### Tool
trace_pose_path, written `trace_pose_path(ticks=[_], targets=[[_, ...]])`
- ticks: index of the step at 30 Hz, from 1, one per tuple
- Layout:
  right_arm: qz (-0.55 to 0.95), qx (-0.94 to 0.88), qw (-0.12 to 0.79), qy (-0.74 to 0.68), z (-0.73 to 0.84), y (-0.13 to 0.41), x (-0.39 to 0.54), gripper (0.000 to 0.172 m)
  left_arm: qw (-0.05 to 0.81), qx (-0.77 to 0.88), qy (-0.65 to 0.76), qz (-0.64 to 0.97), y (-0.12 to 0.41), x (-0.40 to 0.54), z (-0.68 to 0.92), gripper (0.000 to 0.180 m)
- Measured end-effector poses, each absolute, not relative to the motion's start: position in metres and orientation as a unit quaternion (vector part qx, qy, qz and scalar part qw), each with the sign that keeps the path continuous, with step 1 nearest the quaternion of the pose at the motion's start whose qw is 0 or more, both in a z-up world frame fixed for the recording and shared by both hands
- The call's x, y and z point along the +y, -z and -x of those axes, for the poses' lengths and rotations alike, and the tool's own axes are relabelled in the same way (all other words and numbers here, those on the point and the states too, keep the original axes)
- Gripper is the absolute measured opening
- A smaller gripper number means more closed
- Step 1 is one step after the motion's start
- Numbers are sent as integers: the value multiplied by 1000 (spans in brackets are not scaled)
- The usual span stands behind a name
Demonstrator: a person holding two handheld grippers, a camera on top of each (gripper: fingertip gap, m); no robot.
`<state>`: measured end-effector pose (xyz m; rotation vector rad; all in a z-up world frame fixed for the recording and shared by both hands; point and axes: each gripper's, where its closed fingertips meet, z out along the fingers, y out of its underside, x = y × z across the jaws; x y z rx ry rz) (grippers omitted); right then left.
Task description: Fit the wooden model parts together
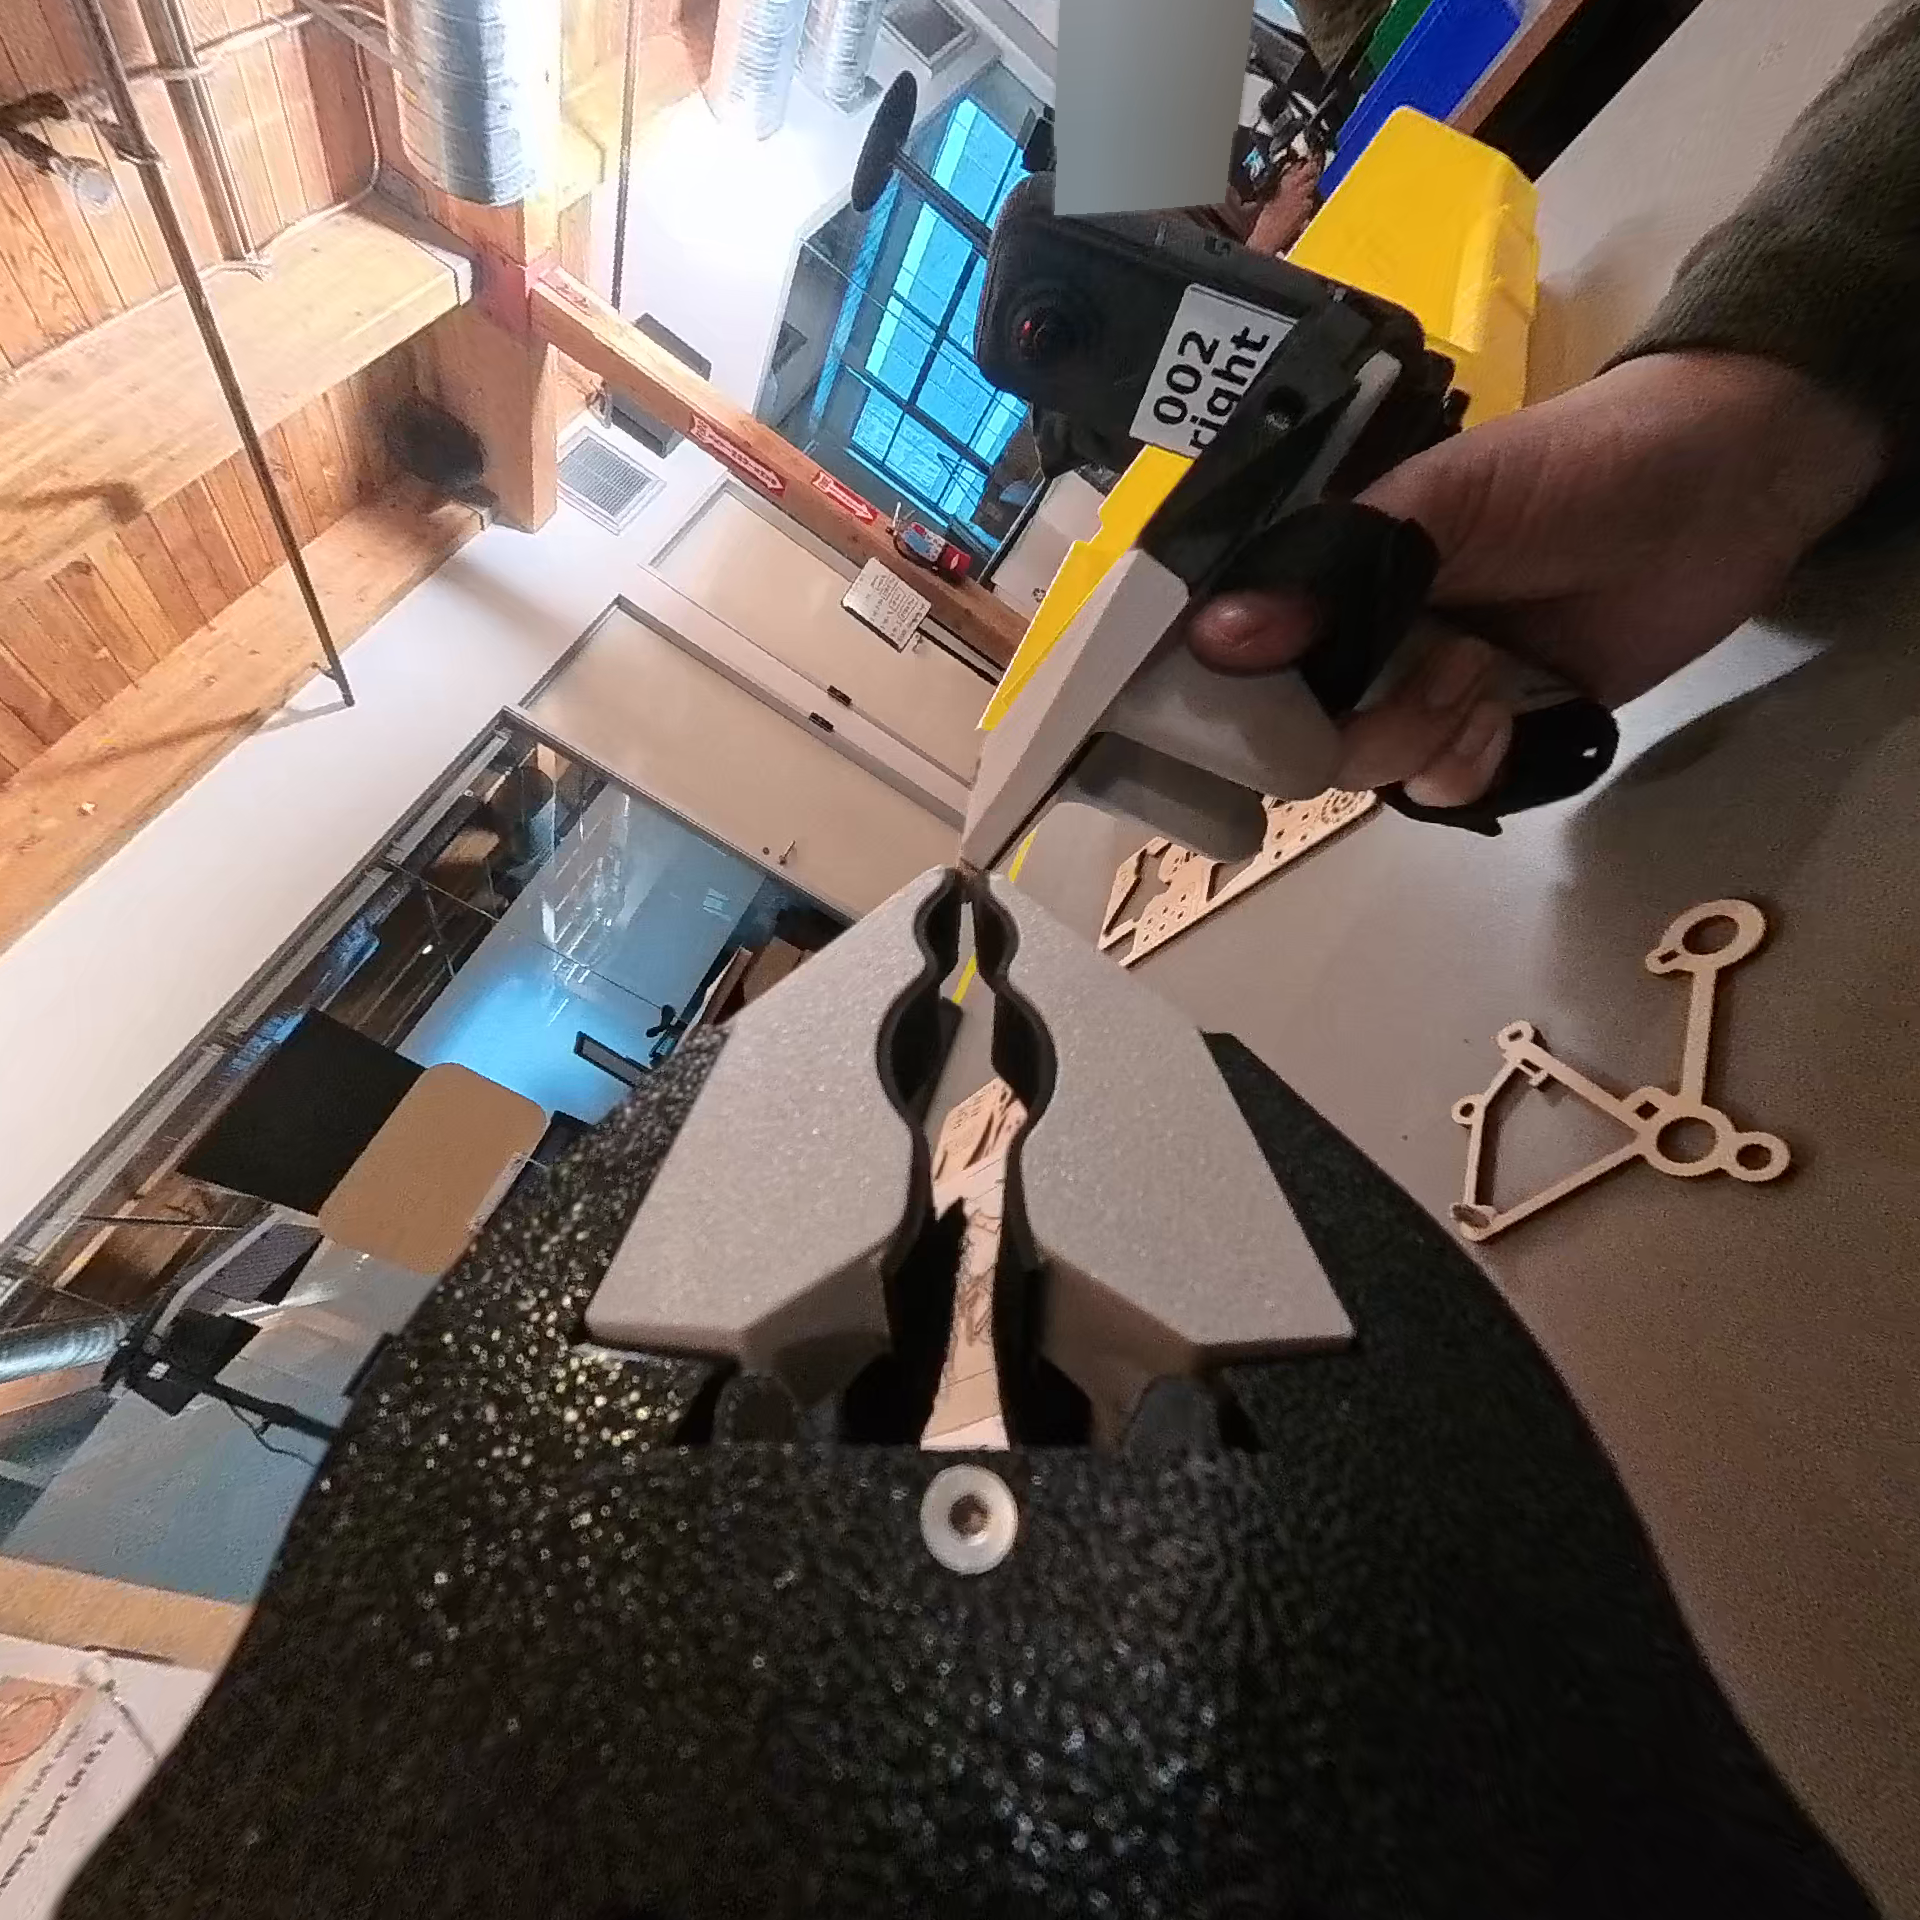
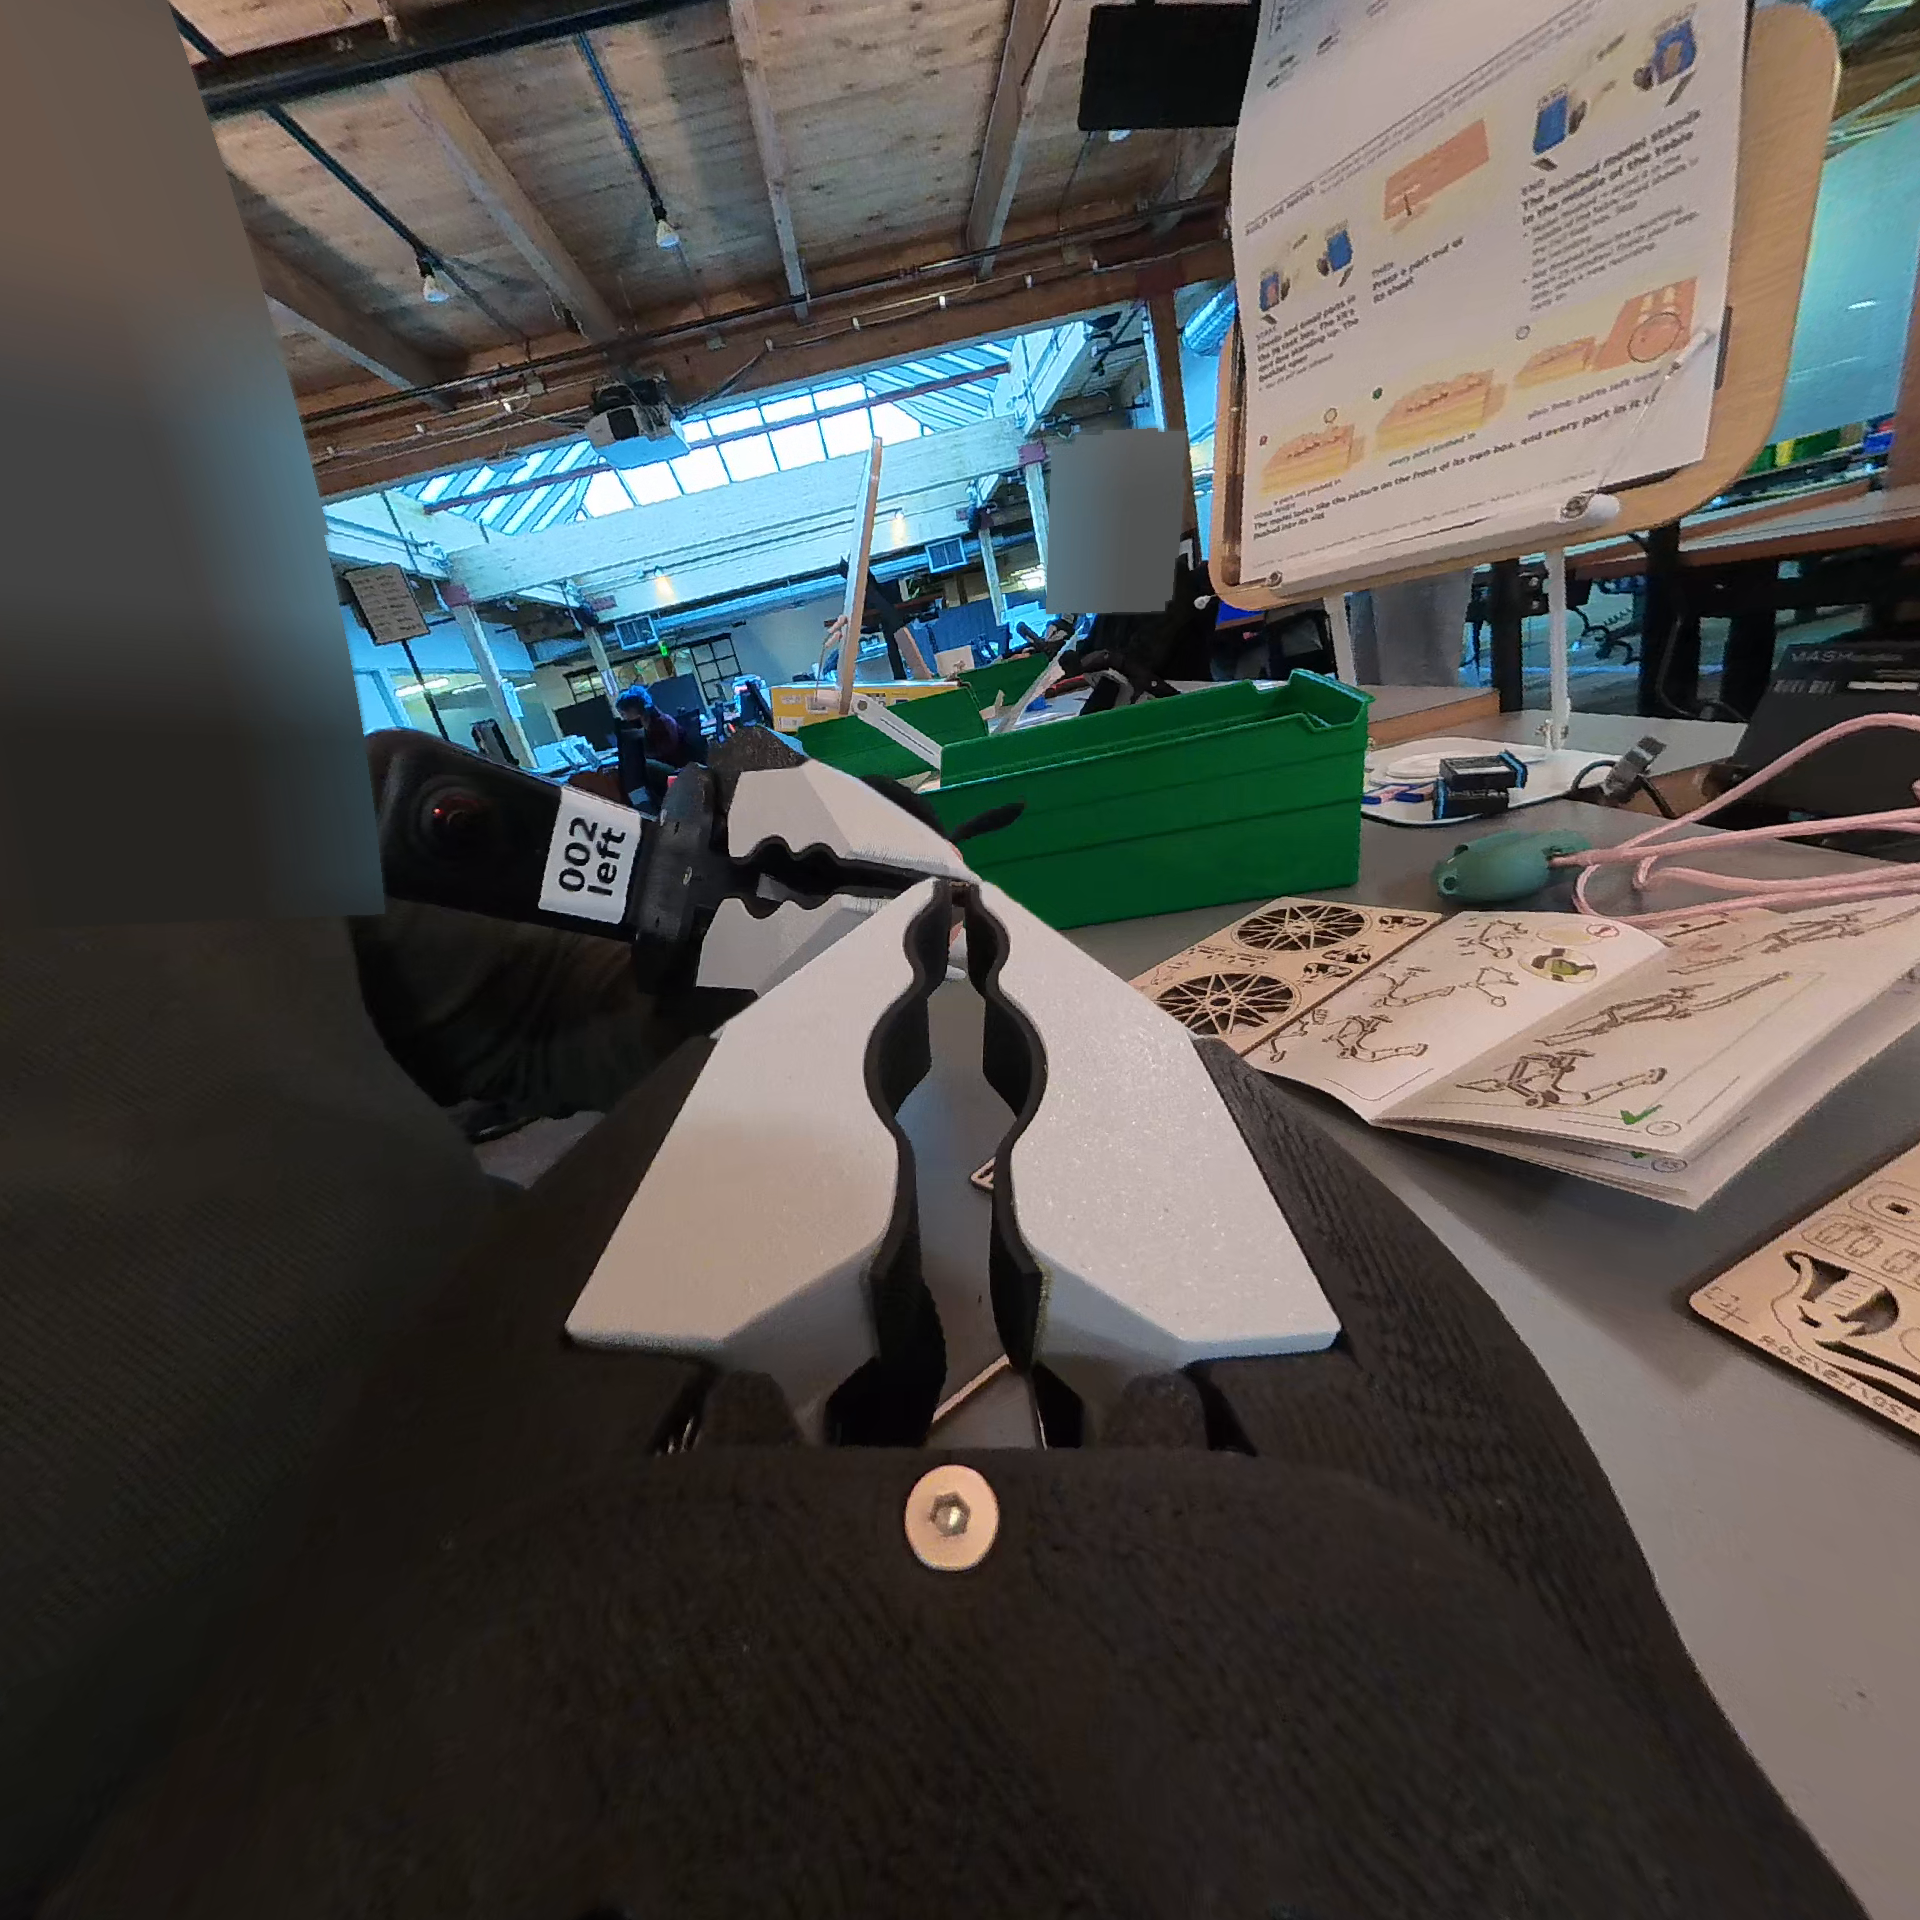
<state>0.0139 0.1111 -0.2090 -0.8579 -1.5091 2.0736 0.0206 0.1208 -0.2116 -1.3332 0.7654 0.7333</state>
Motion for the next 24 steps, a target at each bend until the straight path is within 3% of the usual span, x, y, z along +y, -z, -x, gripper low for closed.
trace_pose_path(ticks=[4,8,12,24], targets=[[296,-557,219,-744,-16,208,110,1,681,319,-261,605,211,120,-23,0],[254,-588,248,-727,-24,201,113,14,719,304,-56,622,211,113,-42,0],[193,-626,246,-715,-39,196,107,11,733,272,107,613,204,106,-55,0],[129,-667,253,-689,-55,199,92,4,720,261,215,605,204,99,-62,0]])
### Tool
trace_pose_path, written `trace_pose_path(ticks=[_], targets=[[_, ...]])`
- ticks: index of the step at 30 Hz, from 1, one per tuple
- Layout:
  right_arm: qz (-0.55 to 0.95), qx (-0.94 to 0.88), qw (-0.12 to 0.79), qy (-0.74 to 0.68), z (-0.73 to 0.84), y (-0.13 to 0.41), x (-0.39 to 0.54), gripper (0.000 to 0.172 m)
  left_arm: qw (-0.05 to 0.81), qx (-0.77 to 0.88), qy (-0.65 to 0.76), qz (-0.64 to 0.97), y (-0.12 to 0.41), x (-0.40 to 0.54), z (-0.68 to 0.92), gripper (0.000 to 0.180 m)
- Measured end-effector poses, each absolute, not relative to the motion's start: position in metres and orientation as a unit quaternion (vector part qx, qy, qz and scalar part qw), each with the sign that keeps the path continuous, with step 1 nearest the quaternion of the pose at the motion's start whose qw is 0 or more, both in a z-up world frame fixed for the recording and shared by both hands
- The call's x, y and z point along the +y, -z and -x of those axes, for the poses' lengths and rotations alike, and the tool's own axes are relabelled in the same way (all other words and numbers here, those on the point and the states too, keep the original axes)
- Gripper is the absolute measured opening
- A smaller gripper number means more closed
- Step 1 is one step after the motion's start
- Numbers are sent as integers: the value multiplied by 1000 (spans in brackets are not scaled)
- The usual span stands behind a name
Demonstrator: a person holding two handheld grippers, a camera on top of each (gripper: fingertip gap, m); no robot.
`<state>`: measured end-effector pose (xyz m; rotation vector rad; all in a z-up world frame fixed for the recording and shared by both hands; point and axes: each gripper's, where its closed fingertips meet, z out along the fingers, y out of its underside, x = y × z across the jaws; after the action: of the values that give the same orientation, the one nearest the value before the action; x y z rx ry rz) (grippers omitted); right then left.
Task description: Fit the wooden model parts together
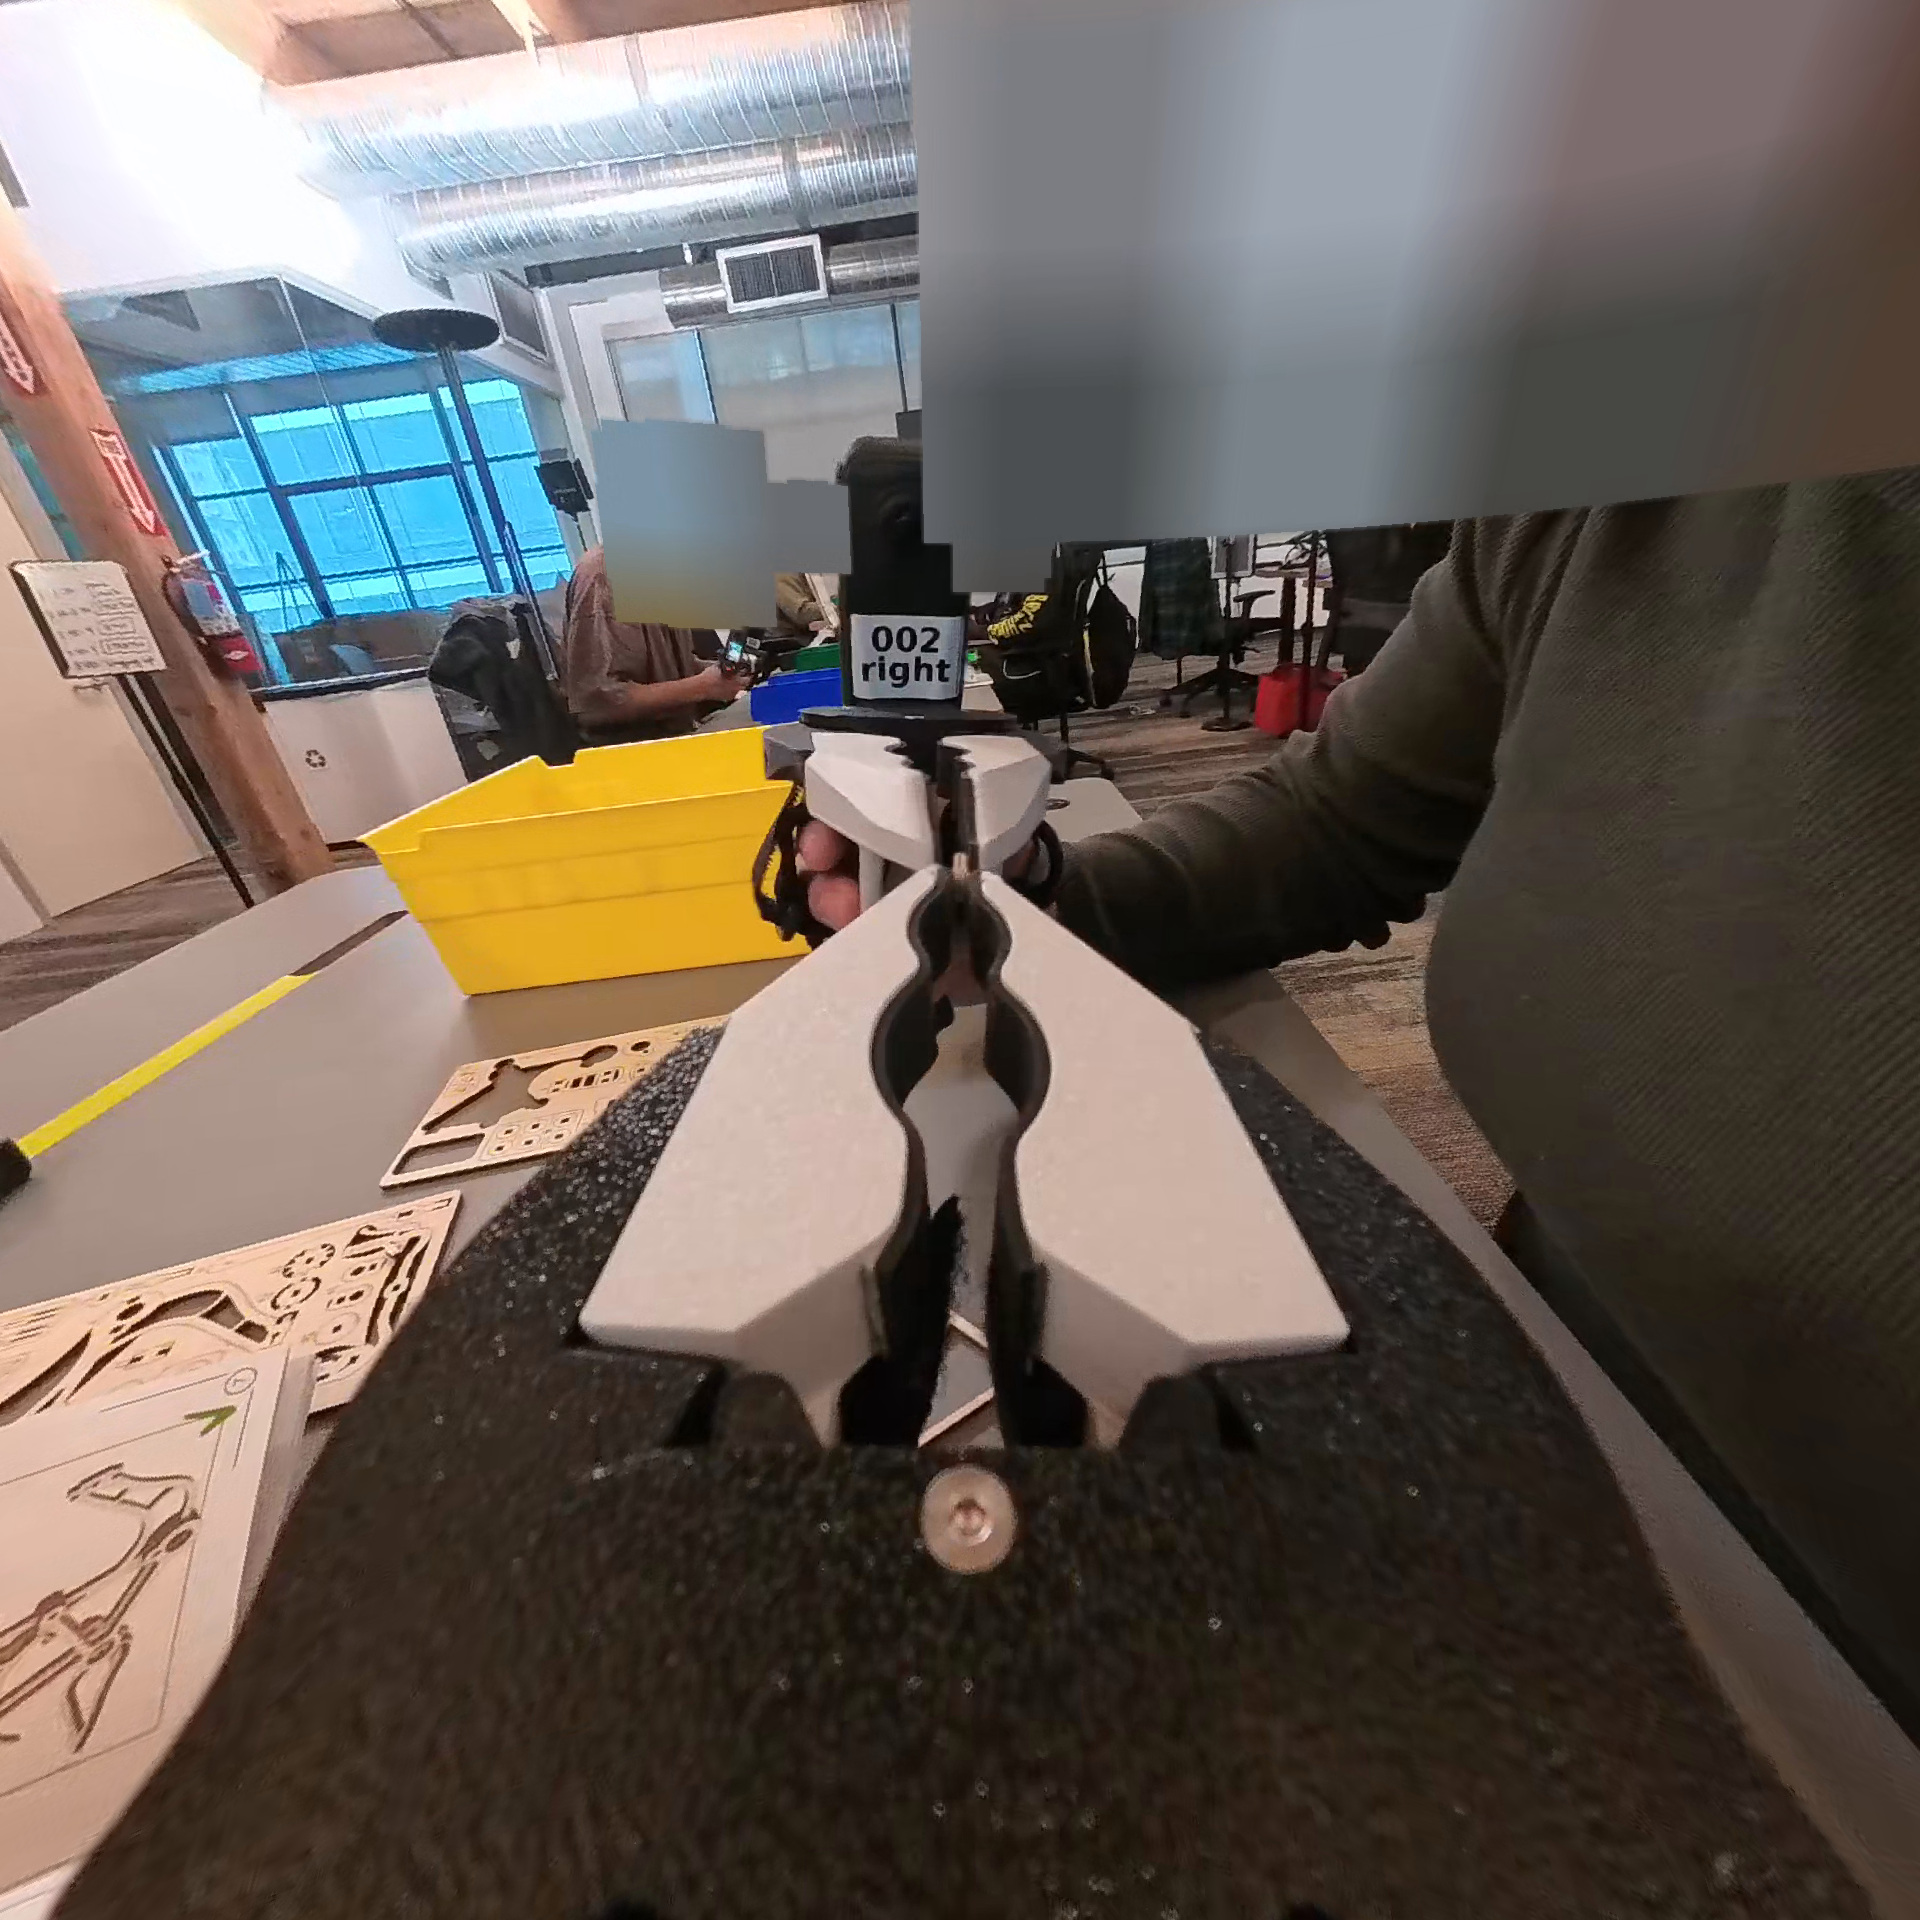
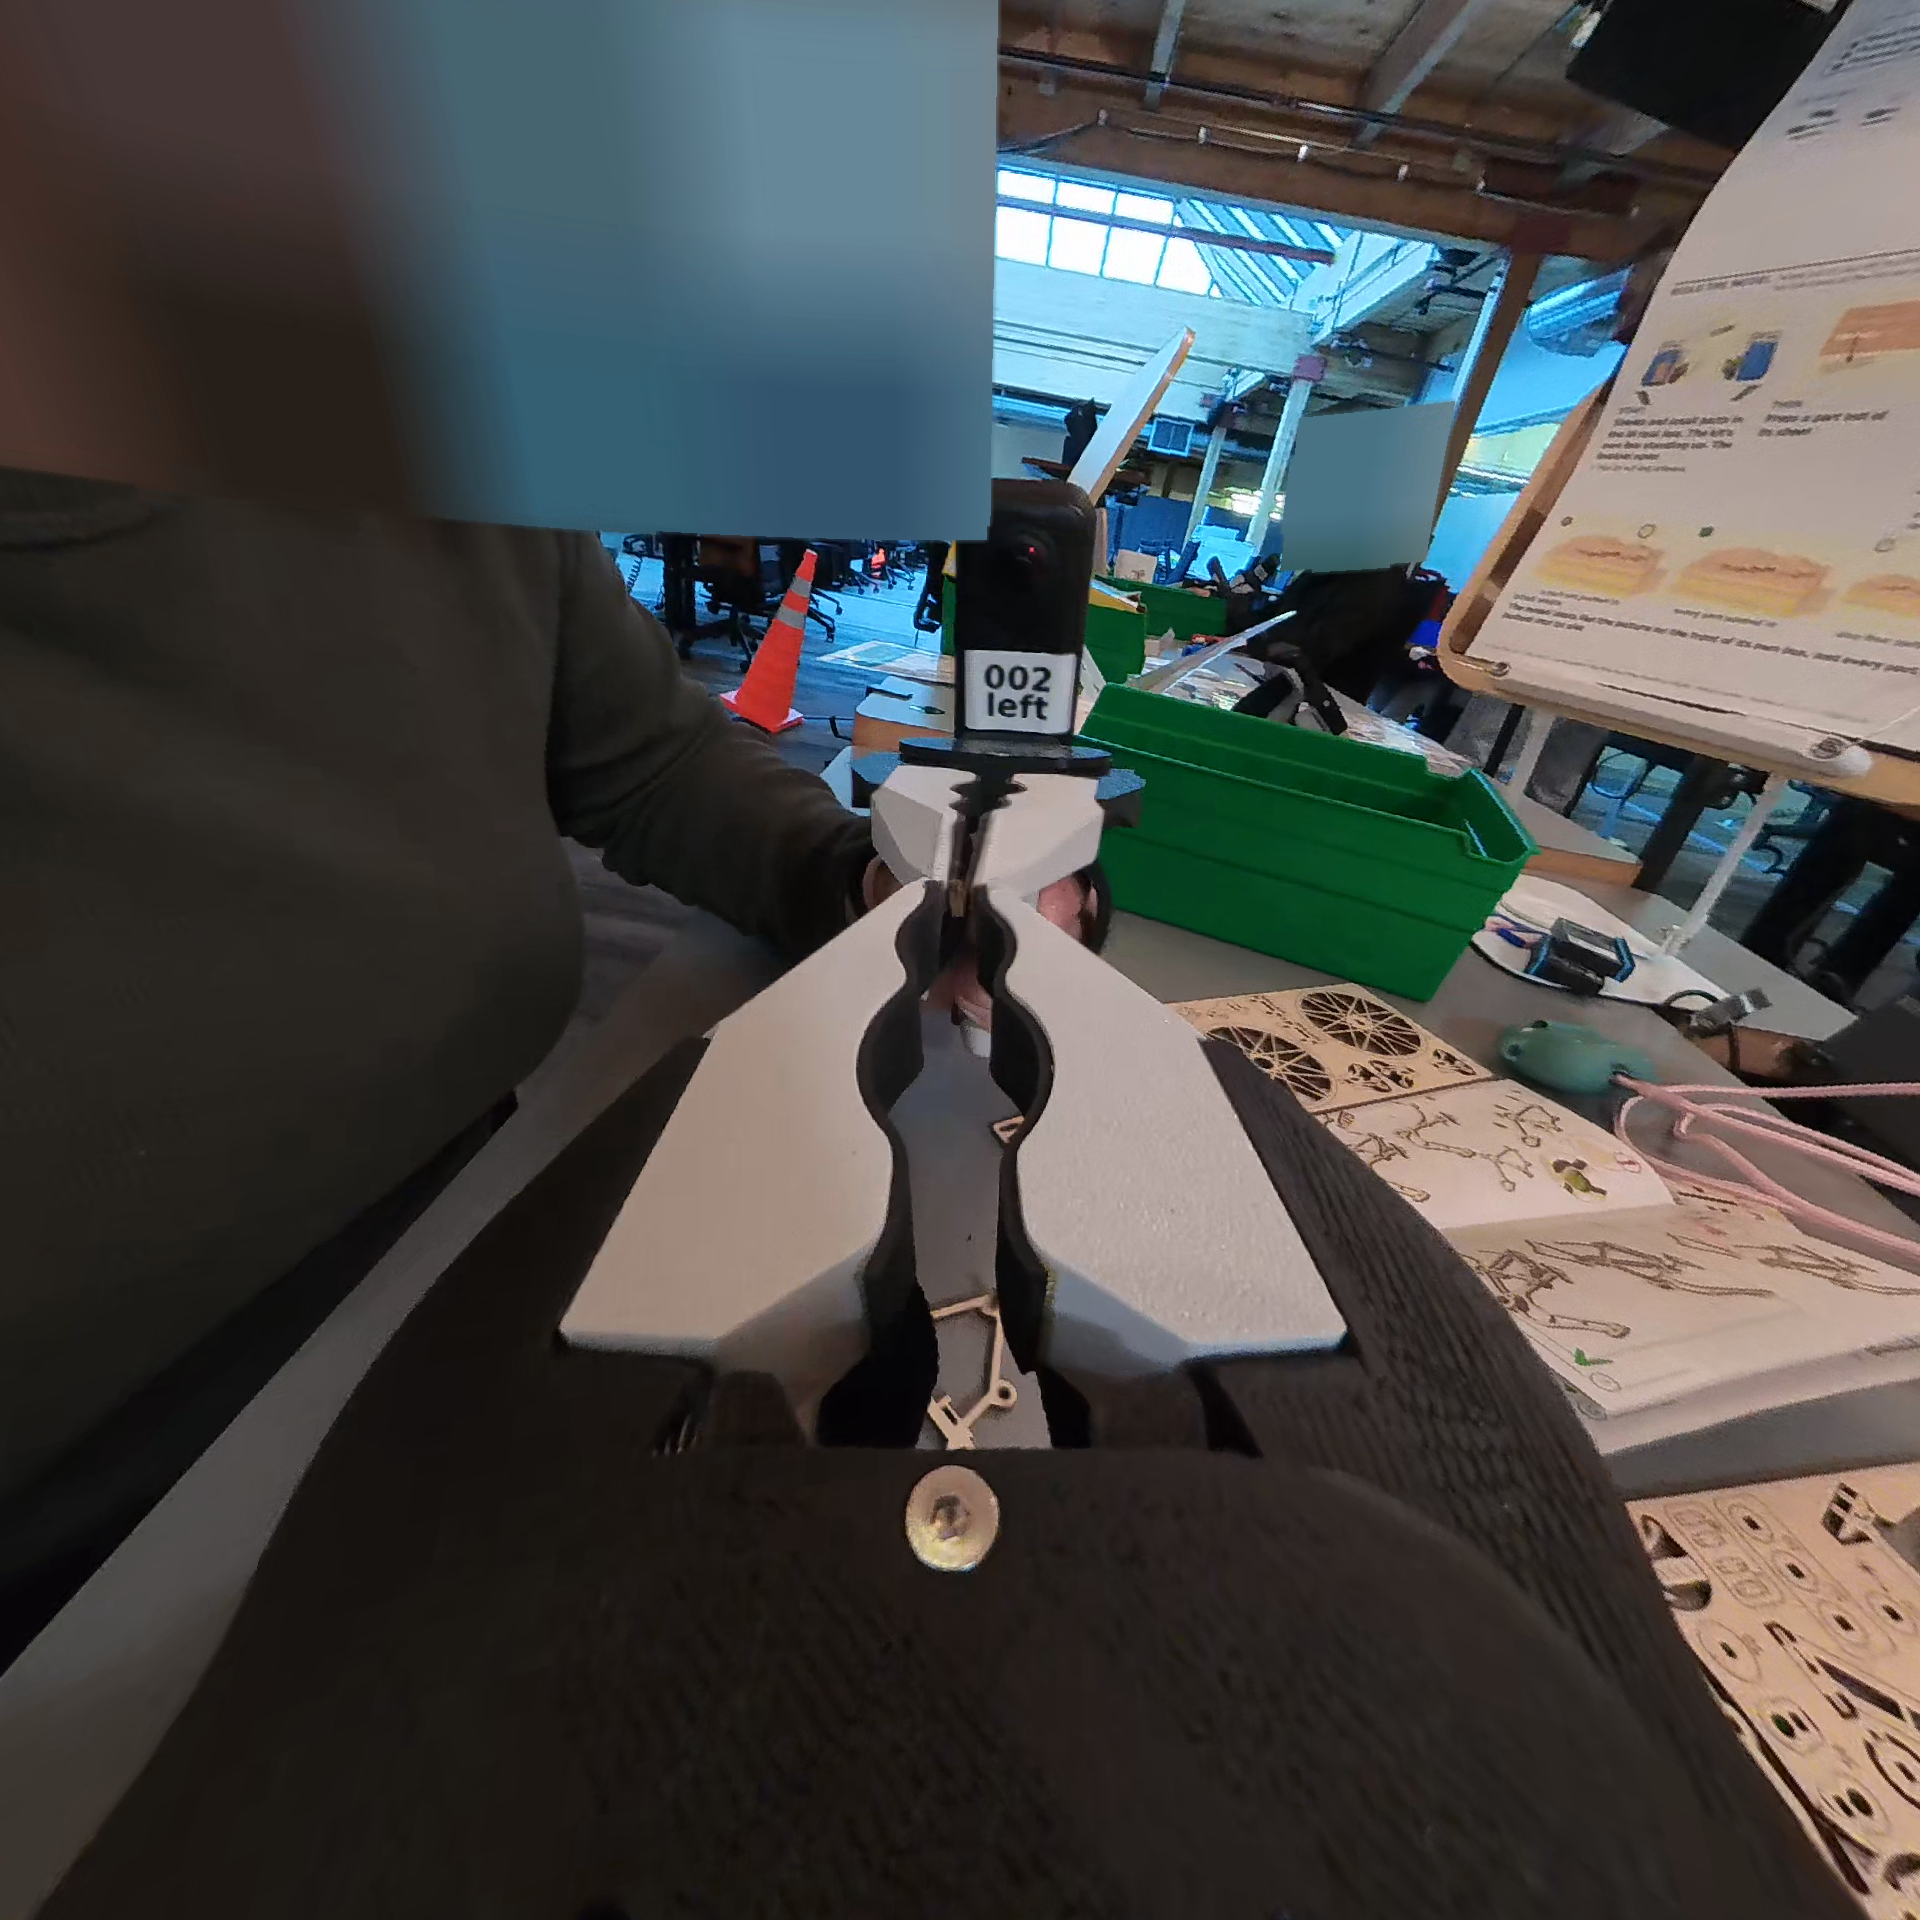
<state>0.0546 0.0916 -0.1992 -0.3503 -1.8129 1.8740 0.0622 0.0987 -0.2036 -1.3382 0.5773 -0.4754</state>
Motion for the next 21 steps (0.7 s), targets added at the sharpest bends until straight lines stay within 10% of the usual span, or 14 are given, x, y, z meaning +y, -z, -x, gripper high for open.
trace_pose_path(ticks=[21], targets=[[141,-680,257,-673,-51,204,91,0,719,256,202,614,207,101,-60,0]])
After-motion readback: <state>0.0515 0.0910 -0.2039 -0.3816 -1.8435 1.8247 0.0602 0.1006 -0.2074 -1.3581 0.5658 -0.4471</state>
